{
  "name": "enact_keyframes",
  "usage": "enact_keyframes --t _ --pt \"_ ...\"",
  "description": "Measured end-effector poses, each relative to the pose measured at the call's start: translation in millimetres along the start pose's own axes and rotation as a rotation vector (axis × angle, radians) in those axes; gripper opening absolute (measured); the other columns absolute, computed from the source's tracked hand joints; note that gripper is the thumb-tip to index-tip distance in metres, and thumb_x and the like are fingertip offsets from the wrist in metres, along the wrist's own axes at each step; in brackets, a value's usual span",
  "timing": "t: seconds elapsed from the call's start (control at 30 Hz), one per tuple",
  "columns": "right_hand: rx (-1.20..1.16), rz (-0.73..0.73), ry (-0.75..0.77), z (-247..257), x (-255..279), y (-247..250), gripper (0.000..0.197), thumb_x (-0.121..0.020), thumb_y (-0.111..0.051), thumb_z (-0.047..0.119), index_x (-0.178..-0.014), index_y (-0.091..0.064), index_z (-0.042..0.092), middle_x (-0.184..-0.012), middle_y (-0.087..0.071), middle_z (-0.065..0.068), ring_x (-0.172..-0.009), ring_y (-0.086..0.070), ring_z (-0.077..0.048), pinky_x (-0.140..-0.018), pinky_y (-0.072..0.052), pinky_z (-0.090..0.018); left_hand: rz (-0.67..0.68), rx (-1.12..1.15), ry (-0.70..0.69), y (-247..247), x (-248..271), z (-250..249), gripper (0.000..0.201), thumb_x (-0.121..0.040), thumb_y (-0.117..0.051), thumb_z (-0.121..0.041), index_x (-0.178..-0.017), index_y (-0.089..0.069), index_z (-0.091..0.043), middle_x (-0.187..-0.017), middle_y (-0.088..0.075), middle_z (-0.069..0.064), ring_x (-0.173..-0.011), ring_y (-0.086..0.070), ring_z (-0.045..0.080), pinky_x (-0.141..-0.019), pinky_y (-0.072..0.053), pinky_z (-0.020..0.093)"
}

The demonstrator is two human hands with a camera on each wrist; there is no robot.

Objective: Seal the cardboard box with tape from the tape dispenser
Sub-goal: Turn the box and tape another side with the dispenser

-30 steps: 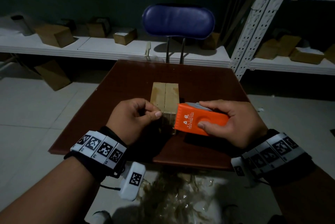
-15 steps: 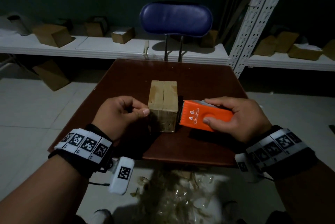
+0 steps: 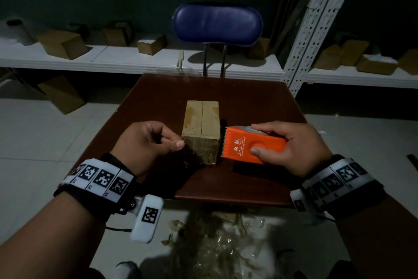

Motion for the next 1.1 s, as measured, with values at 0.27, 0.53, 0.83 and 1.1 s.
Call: enact_keyframes --t 0.27,0.53,0.83,1.1 --pt "0.022 -0.029 -0.020 -7.5 1.0 3.7 0.067 -0.062 -0.071 0.073 -0.123 -0.067 0.045 -0.111 -0.067 0.026 -0.100 -0.065 0.008 -0.086 -0.054 -0.020 0.005 0.075 0.049 8.0 -4.0 12.2 0.009 -0.078 -0.078 -0.009 -0.073 -0.070 -0.010 -0.071 -0.073 0.006 -0.065 -0.067 0.011 -0.058 -0.050 0.016" --pt "0.151 -0.077 0.034 -0.1 -1.6 4.3 0.064 -0.071 -0.071 0.067 -0.129 -0.067 0.040 -0.119 -0.073 0.012 -0.101 -0.069 -0.006 -0.092 -0.057 -0.034 -0.108 -0.082 -0.022 10.6 -11.0 15.3 0.014 -0.069 -0.086 -0.020 -0.078 -0.075 -0.020 -0.076 -0.074 -0.011 -0.071 -0.069 0.004 -0.068 -0.051 0.018" --pt "0.266 -0.080 0.048 -7.5 -4.1 -2.4 0.071 -0.072 -0.060 0.080 -0.132 -0.063 0.043 -0.121 -0.072 0.015 -0.102 -0.069 -0.010 -0.093 -0.056 -0.040 -0.145 -0.183 -0.069 5.1 -19.0 18.2 0.017 -0.068 -0.087 -0.021 -0.072 -0.071 -0.023 -0.072 -0.071 -0.008 -0.068 -0.065 -0.003 -0.060 -0.046 0.006" --pt "0.298 -0.143 0.099 1.4 -3.8 -5.9 0.065 -0.077 -0.063 0.071 -0.128 -0.069 0.032 -0.124 -0.073 0.011 -0.106 -0.071 -0.010 -0.093 -0.055 -0.045 -0.184 -0.292 -0.081 2.0 -25.2 27.4 0.018 -0.071 -0.084 -0.035 -0.071 -0.067 -0.035 -0.086 -0.071 -0.009 -0.082 -0.066 0.006 -0.075 -0.052 0.024"
Point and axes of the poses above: each hand's wrist, its own x-axis away from the middle knuckle, its own y-axis out of the back of the hand, z = x × y, the point moved 8 cm from there along -x, towards the middle knuckle
